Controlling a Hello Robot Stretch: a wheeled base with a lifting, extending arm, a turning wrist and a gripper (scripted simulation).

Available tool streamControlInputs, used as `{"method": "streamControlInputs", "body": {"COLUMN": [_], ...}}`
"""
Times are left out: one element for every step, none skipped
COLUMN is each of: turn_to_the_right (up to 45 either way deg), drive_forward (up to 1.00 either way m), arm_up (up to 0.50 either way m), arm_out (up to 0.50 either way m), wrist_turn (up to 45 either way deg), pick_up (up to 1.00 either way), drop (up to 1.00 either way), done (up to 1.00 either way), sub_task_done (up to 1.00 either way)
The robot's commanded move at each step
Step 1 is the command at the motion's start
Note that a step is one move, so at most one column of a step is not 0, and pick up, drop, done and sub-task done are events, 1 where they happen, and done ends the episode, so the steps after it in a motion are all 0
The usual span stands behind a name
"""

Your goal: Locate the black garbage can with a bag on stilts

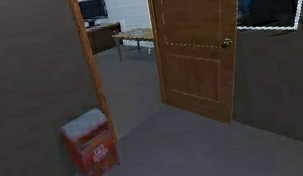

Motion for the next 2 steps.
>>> {"method": "streamControlInputs", "body": {"turn_to_the_right": [0.0, -45.0], "drive_forward": [0.05, 0.0], "arm_up": [0.0, 0.0], "arm_out": [0.0, 0.0], "wrist_turn": [0.0, 0.0], "pick_up": [0.0, 0.0], "drop": [0.0, 0.0], "done": [0.0, 0.0], "sub_task_done": [0.0, 0.0]}}
